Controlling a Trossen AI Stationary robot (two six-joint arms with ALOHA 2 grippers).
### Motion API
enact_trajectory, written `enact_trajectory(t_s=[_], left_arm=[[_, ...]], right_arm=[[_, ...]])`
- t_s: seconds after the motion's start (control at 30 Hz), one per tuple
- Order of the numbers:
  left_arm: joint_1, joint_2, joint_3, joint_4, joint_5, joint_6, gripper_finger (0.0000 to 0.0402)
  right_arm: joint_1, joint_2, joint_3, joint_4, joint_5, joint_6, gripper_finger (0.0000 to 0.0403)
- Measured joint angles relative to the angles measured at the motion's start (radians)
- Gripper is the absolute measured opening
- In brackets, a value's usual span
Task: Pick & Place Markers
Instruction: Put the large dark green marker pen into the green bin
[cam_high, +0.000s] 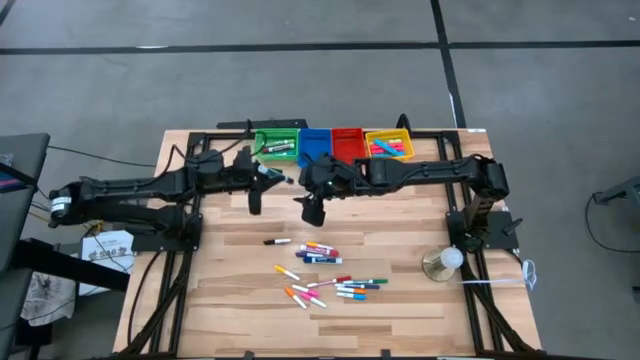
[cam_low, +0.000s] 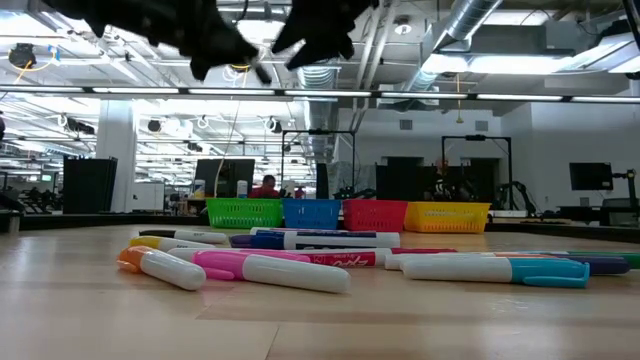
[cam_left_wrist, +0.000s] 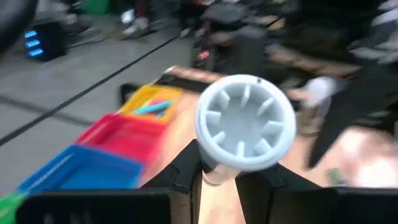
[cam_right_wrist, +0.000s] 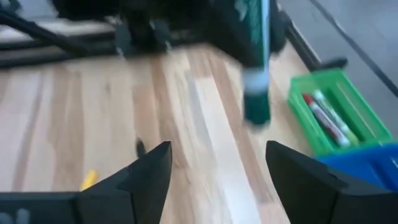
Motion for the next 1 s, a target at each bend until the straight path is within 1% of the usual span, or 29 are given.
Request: enact_trajectory(t_s=[0.13, 0.33, 0.43, 0.6, 0.7, 0.8, 0.9, 1.0], left_arm=[[0.124, 0.0, 0.0, -0.06, -0.037, 0.034, 0.0074], [0.312, 0.02, 0.0, -0.098, -0.079, 0.153, 0.0074], [0.391, 0.079, 0.0, -0.098, -0.079, 0.21, 0.0075], [0.507, 0.248, 0.012, -0.098, -0.078, 0.247, 0.0075], [0.543, 0.358, 0.041, -0.099, -0.058, 0.248, 0.0075], [0.539, 0.446, 0.081, -0.1, -0.043, 0.256, 0.0076], [0.522, 0.499, 0.121, -0.098, -0.043, 0.273, 0.0077], [0.511, 0.52, 0.137, -0.099, -0.063, 0.274, 0.0077]], right_arm=[[-0.036, 0.0, 0.0, -0.105, 0.0, 0.0, 0.0252], [-0.09, 0.0, 0.0, -0.24, 0.001, 0.016, 0.0249], [-0.114, 0.0, 0.0, -0.297, 0.001, 0.016, 0.0249], [-0.146, 0.0, 0.0, -0.349, 0.002, 0.008, 0.0249], [-0.159, 0.0, 0.0, -0.366, 0.002, 0.007, 0.0249], [-0.166, 0.0, 0.0, -0.387, 0.002, -0.001, 0.0249], [-0.171, 0.0, 0.0, -0.413, 0.002, -0.001, 0.0249], [-0.175, 0.0, 0.0, -0.438, 0.002, -0.001, 0.0249]])
